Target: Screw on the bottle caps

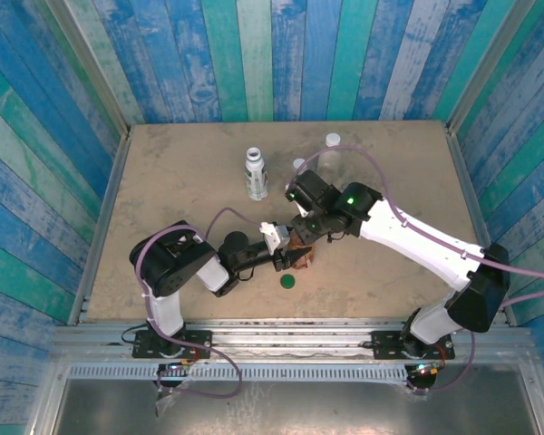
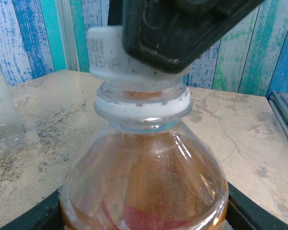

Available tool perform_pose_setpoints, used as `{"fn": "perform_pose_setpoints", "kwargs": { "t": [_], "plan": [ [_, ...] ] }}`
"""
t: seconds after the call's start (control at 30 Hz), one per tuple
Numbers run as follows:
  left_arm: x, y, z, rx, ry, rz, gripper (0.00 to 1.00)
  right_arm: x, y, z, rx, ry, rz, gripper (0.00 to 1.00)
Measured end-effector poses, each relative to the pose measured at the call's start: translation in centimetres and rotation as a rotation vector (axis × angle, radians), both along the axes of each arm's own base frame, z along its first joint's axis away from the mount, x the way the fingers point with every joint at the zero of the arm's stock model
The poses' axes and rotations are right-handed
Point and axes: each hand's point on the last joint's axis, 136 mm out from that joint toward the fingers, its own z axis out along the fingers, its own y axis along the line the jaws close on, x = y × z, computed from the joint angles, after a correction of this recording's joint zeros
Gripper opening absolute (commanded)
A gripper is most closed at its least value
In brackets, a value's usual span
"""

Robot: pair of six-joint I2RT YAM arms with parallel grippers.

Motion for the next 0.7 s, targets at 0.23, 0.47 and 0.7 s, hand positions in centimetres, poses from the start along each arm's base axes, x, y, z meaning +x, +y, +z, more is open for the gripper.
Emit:
{"fn": "perform_pose_setpoints", "kwargs": {
  "t": [0.23,0.47,0.7],
  "plan": [
    [0.09,-0.13,0.11,-0.002,-0.001,-0.002,0.56,0.09,-0.17,0.14,-0.014,-0.013,-0.002,0.33],
    [0.09,-0.14,0.11,-0.002,-0.001,-0.003,0.56,0.16,-0.23,0.16,-0.017,-0.017,-0.008,0.33],
    [0.02,-0.19,0.08,0.0,-0.001,-0.005,0.56,0.09,-0.39,-0.25,-0.015,-0.007,-0.034,0.36]
  ]
}}
